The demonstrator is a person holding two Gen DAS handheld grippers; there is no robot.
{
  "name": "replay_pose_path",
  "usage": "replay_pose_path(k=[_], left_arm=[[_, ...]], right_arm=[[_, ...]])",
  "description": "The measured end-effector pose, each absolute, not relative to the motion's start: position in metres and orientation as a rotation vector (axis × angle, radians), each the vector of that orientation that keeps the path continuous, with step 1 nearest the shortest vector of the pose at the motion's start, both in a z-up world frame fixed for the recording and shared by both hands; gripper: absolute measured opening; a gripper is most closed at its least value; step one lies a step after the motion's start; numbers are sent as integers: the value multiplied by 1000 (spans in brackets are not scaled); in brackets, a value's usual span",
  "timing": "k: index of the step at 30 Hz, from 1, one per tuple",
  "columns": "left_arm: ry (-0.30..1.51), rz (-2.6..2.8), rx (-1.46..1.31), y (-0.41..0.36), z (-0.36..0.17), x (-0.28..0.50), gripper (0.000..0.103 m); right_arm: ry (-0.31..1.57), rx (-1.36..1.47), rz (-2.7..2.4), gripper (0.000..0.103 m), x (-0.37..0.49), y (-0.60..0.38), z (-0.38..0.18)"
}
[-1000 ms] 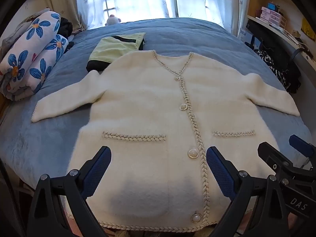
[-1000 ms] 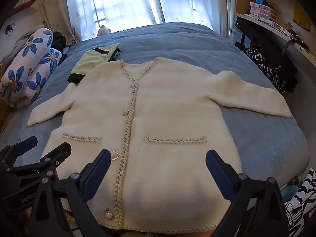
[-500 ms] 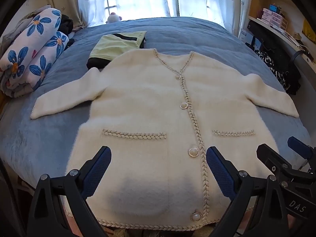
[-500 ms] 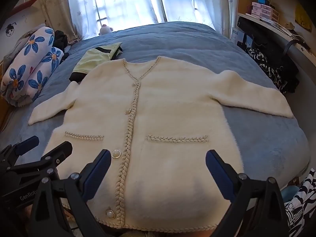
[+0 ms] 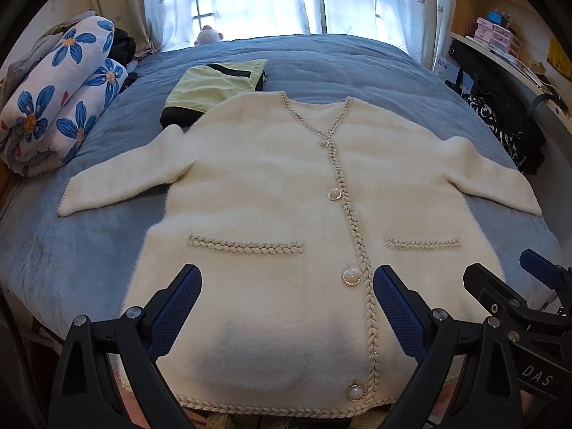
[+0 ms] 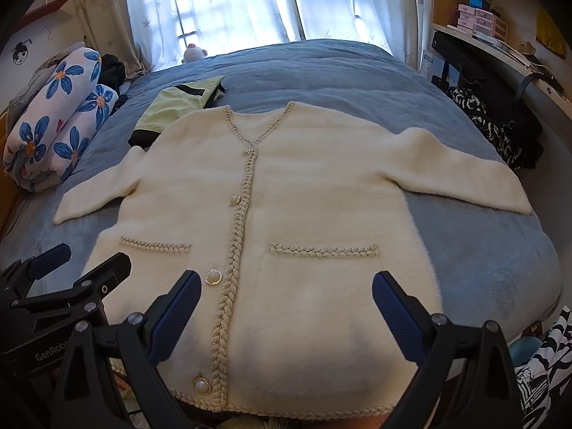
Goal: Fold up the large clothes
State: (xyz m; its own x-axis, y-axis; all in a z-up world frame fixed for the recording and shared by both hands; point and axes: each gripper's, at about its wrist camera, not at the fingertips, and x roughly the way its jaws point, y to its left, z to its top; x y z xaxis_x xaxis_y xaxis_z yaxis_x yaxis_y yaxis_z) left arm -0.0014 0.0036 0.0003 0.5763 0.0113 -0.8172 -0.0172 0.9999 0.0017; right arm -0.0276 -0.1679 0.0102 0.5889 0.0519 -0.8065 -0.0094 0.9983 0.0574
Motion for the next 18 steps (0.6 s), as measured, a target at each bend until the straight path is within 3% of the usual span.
replay_pose_path(k=[18], left_arm=[[904, 23, 6, 0, 8, -10, 96]], right_arm=[[939, 72, 45, 97, -31, -171, 14]])
